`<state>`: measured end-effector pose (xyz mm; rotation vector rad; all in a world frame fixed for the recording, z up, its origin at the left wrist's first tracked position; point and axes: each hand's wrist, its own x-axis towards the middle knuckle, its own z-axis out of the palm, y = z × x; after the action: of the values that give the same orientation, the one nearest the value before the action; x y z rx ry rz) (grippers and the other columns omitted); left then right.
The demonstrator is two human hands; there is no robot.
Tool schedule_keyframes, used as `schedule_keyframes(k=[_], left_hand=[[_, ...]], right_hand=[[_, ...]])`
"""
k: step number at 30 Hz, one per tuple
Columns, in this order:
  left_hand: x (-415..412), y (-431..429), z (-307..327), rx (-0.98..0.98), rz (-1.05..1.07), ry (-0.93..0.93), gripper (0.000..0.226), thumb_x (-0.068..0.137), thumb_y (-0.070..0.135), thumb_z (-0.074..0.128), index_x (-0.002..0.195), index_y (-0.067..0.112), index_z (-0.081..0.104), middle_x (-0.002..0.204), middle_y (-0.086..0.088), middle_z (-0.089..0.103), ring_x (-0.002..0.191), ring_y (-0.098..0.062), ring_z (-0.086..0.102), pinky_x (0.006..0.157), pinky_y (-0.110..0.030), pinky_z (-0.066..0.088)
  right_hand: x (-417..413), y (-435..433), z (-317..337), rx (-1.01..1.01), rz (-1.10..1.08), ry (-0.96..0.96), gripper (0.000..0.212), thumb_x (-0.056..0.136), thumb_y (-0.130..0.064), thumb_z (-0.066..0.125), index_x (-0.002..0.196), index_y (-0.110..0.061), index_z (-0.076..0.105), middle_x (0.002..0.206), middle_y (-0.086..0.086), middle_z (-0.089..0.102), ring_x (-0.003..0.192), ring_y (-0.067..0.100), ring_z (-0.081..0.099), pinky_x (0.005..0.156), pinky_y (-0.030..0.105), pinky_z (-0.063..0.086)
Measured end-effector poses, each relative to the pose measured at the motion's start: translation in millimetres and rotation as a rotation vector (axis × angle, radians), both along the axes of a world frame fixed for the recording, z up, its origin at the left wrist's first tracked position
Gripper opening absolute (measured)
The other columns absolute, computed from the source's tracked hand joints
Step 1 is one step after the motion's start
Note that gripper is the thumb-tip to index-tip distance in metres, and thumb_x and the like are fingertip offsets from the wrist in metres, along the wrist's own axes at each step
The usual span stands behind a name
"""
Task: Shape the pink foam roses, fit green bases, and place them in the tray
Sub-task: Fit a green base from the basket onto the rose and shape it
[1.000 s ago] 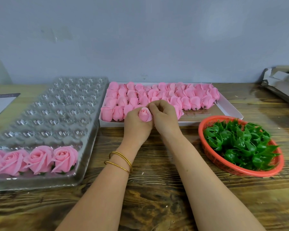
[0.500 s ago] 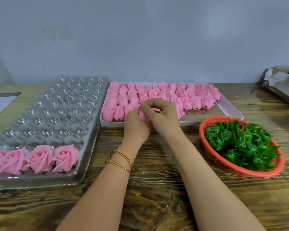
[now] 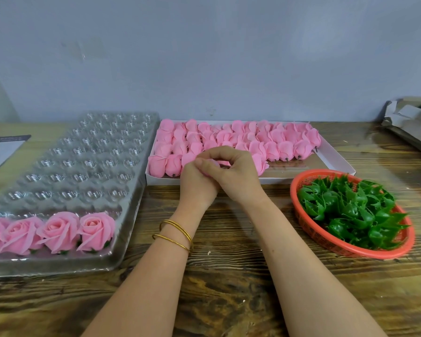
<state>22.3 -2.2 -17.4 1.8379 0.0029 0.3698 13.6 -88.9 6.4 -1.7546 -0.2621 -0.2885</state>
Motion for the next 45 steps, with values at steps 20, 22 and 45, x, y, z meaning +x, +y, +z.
schedule_keyframes(k=[20, 22, 45], left_hand=[[-2.2, -1.5, -1.7, -0.044, -0.094, -0.004, 0.035, 0.091, 0.004, 0.056, 0.074, 0.033, 0.064, 0.078, 0.01, 0.068, 0.078, -0.013, 0.067, 0.065, -0.027, 0.057], [-3.4, -1.4, 0.1, -0.021, -0.128, 0.001, 0.033, 0.091, 0.006, 0.058, 0.075, 0.033, 0.065, 0.079, 0.008, 0.069, 0.078, -0.013, 0.067, 0.066, -0.031, 0.058], [-12.3, -4.9, 3.5, -0.212, -0.59, 0.044, 0.036, 0.07, 0.0, 0.068, 0.075, 0.035, 0.065, 0.047, 0.019, 0.055, 0.041, 0.004, 0.051, 0.042, -0.006, 0.036]], right_hand=[[0.9, -8.1, 2.4, 0.128, 0.176, 0.206, 0.024, 0.074, -0.002, 0.081, 0.083, -0.021, 0.069, 0.083, -0.012, 0.066, 0.086, 0.004, 0.06, 0.079, 0.022, 0.052], [0.5, -12.5, 2.9, 0.117, 0.197, 0.237, 0.025, 0.073, -0.004, 0.082, 0.085, -0.023, 0.07, 0.085, -0.012, 0.066, 0.088, 0.006, 0.061, 0.076, 0.022, 0.052], [-2.6, -11.2, 5.7, 0.105, 0.073, 0.024, 0.004, 0.082, -0.011, 0.076, 0.079, -0.01, 0.077, 0.068, -0.002, 0.073, 0.067, 0.006, 0.069, 0.066, 0.013, 0.051]])
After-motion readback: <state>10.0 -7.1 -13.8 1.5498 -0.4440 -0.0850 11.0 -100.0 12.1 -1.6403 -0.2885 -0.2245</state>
